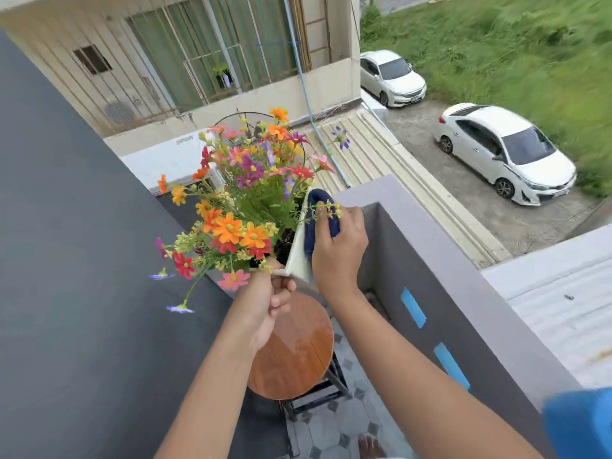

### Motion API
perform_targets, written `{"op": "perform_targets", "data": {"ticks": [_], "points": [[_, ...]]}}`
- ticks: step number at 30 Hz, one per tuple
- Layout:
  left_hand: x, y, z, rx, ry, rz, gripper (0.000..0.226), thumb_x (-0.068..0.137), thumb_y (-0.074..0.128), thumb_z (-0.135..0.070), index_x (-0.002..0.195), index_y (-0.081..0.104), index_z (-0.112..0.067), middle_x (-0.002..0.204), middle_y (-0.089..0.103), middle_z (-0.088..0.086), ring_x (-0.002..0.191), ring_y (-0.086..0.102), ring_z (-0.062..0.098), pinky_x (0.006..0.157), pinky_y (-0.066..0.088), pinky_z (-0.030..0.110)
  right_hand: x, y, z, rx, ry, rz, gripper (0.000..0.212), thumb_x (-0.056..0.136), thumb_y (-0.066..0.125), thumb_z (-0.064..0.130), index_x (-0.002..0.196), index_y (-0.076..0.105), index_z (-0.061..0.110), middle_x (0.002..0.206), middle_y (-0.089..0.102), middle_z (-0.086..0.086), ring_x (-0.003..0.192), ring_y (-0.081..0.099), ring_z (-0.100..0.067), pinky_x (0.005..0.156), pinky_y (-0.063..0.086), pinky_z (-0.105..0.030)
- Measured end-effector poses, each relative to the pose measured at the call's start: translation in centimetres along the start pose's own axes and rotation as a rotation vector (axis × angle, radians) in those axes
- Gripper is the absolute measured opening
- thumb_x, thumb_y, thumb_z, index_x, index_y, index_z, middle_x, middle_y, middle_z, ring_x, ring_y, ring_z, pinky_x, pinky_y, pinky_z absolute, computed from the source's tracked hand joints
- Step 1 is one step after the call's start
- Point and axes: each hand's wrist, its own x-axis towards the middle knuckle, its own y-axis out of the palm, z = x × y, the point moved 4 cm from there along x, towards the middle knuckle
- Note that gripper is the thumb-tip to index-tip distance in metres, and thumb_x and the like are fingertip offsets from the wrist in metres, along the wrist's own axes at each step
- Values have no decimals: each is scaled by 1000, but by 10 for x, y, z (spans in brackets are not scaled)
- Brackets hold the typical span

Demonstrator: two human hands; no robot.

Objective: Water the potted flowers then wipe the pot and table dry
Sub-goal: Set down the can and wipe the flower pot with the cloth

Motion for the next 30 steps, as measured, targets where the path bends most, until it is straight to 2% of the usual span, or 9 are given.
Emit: {"op": "perform_targets", "data": {"ticks": [5, 7, 10, 13, 17, 20, 25, 28, 30], "points": [[9, -4, -16, -53, 44, -5, 26, 93, 40, -16, 69, 44, -11, 51, 45, 3, 29, 20, 4, 30, 14, 15, -30, -11, 5, 27, -121, 155, 9, 94, 66, 11, 90, 70, 3, 78, 49, -6, 71, 48, -12, 68, 35, -18], [11, -5, -18, -47, 54, 2, 23, 92, 38, -15, 71, 44, -11, 52, 44, 3, 28, 20, 3, 30, 13, 14, -43, -18, -8, 6, -97, 189, 13, 93, 66, 14, 101, 72, 5, 81, 52, -3, 74, 50, -4, 70, 36, -17], [11, -10, -17, -39, 62, 6, 19, 93, 36, -14, 76, 44, -11, 55, 43, 4, 29, 21, 3, 30, 15, 14, -44, -18, -30, -27, 19, 186, 10, 96, 64, 14, 92, 71, 8, 76, 54, -6, 72, 49, -2, 67, 36, -21], [7, -8, -14, -28, 66, 32, 20, 92, 39, -14, 73, 43, -12, 56, 44, 3, 30, 22, 4, 30, 17, 16, -14, -13, -35, -21, 109, 100, 27, 97, 62, 15, 71, 58, 16, 70, 52, -6, 67, 48, -8, 64, 36, -28], [3, 3, -12, -84, 71, 54, 21, 91, 42, -15, 70, 43, -13, 57, 43, 2, 32, 22, 5, 33, 17, 19, 33, -3, -14, -18, 80, 38, 24, 97, 60, 20, 74, 64, 11, 77, 53, -2, 67, 46, -7, 67, 34, -23], [0, 6, -18, -41, 124, 23, 25, 90, 43, -10, 66, 42, -12, 56, 43, 3, 32, 22, 5, 34, 17, 19, 53, -1, -6, 19, 85, -7, 32, 97, 58, 22, 66, 54, 21, 72, 51, 0, 71, 51, -3, 66, 34, -23], [-5, 4, -14, 8, 144, -15, 28, 97, 34, -9, 73, 47, -10, 57, 47, 5, 32, 25, 4, 34, 19, 16, 72, 2, 9, 15, 67, -48, 41, 94, 63, 26, 61, 40, 21, 68, 43, 2, 63, 45, -18, 62, 32, -33], [-1, 6, -12, -46, 81, -30, 28, 96, 39, -16, 68, 44, -13, 57, 46, 5, 32, 22, 4, 35, 16, 18, 49, 9, 28, -19, -8, -54, 30, 90, 70, 23, 66, 59, 10, 70, 53, -7, 65, 47, -20, 63, 34, -33], [1, 9, -14, -108, 64, -30, 28, 93, 41, -16, 65, 42, -14, 54, 45, 3, 30, 23, 3, 34, 14, 18, 27, 7, 32, 6, -39, 2, 14, 89, 72, 23, 86, 74, 9, 79, 61, -8, 72, 56, -19, 69, 41, -31]]}}
